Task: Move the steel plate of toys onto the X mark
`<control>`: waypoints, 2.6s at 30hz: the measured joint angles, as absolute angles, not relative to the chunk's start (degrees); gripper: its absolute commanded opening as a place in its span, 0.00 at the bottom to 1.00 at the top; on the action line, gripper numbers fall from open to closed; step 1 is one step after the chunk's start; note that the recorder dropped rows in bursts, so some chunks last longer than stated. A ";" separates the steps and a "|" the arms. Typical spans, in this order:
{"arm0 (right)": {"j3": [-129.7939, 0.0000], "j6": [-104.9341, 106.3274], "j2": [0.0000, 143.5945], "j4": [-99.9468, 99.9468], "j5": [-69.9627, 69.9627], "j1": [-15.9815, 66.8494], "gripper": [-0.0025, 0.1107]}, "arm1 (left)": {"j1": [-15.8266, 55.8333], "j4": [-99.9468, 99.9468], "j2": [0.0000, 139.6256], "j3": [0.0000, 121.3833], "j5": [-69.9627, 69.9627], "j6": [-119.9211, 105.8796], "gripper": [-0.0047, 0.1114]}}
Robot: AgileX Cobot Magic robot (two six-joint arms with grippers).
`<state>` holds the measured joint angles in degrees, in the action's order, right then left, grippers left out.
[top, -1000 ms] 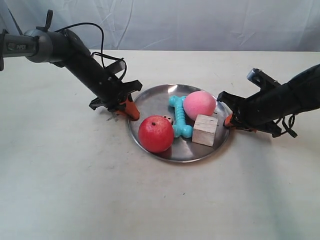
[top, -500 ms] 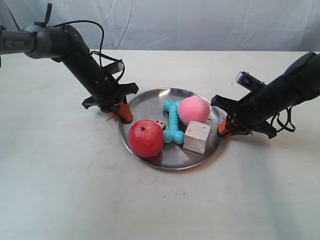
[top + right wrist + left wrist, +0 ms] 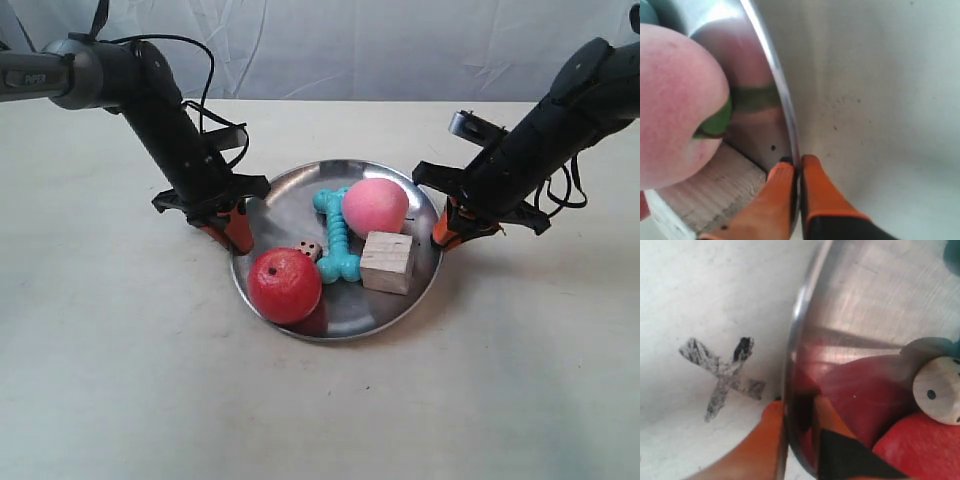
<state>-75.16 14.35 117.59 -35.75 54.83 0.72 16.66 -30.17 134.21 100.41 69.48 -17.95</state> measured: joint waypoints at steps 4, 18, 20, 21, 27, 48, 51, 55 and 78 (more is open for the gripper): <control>-77.40 12.48 117.59 -33.14 56.65 1.11 0.01 | 16.90 -29.34 133.54 100.33 69.62 -17.84 0.04; -77.95 11.56 119.56 -27.85 55.44 1.25 0.01 | 18.57 -29.70 132.66 100.30 69.51 -20.26 0.04; -77.95 11.56 119.56 -26.18 54.69 1.25 0.01 | 18.94 -30.23 132.66 100.30 69.41 -20.49 0.04; -77.95 11.56 119.56 -25.48 54.40 1.25 0.01 | 18.95 -30.85 132.66 100.30 69.41 -20.49 0.04; -77.95 11.18 119.66 -23.04 52.82 1.25 0.01 | 19.03 -33.28 134.19 100.30 69.41 -20.85 0.04; -77.95 10.64 119.66 -17.28 47.33 1.25 0.02 | 19.49 -37.34 134.54 100.30 66.91 -24.03 0.04; -77.95 10.51 119.66 -17.14 47.25 1.25 0.02 | 19.49 -37.39 134.54 100.30 66.67 -24.03 0.04; -77.95 10.51 119.66 -17.06 46.97 1.25 0.14 | 19.55 -37.39 134.54 100.30 66.48 -24.03 0.04; -78.19 -0.92 119.68 -6.88 50.10 2.01 0.40 | 20.78 -35.10 134.54 100.30 65.32 -19.04 0.04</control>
<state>-78.19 -0.92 119.68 -6.88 50.10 2.01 20.78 -35.10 134.54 100.30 65.32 -19.04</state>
